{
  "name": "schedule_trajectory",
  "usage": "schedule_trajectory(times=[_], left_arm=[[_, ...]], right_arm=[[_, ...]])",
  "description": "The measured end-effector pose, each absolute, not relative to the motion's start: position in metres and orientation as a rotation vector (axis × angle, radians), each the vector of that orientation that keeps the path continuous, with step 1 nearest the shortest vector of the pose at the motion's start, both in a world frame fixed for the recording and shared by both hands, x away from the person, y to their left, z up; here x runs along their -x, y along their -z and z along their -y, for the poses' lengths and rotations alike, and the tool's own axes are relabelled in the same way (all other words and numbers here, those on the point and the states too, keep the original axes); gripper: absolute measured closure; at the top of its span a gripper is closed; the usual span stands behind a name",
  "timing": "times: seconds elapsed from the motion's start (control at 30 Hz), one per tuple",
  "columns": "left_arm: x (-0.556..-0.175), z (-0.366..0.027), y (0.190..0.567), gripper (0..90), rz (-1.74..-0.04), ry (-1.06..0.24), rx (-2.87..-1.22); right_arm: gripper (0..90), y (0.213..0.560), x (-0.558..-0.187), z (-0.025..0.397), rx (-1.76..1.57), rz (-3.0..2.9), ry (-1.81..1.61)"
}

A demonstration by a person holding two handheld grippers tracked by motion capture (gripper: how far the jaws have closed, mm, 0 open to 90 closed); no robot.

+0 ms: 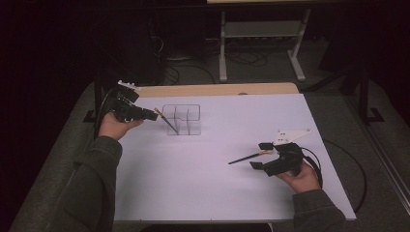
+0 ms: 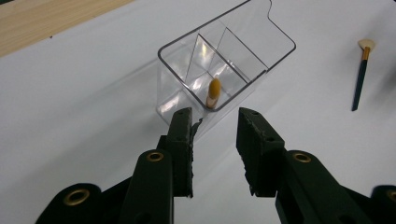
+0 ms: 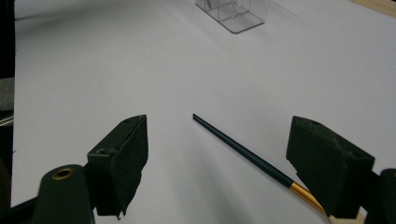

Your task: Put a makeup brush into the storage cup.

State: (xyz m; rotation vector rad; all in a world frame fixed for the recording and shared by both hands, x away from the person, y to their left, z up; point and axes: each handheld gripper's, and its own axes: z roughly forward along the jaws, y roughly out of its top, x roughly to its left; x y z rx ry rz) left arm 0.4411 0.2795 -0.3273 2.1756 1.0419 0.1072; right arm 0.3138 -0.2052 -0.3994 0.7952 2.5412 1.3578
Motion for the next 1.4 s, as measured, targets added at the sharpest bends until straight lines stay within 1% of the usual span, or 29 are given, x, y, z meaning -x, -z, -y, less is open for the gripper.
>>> schedule_trajectory(times=[0.1, 0.13, 0.5, 1.0, 1.4], left_arm=[[-0.438, -0.283, 0.328, 63.9, -1.033, -0.114, -2.196], [-0.436, -0.284, 0.328, 63.9, -1.046, -0.111, -2.167], [-0.421, -0.294, 0.326, 59.5, -1.025, -0.122, -2.170], [-0.401, -0.303, 0.321, 56.0, -0.970, -0.145, -2.170], [-0.386, -0.309, 0.320, 53.0, -0.968, -0.163, -2.177]], right_arm=[[19.8, 0.400, -0.314, 0.205, -0.800, -2.537, -1.347], [19.8, 0.400, -0.314, 0.206, -0.803, -2.540, -1.343], [19.5, 0.400, -0.315, 0.206, -0.802, -2.537, -1.349], [19.3, 0.401, -0.317, 0.206, -0.815, -2.536, -1.343], [19.0, 0.398, -0.316, 0.208, -0.807, -2.530, -1.335]])
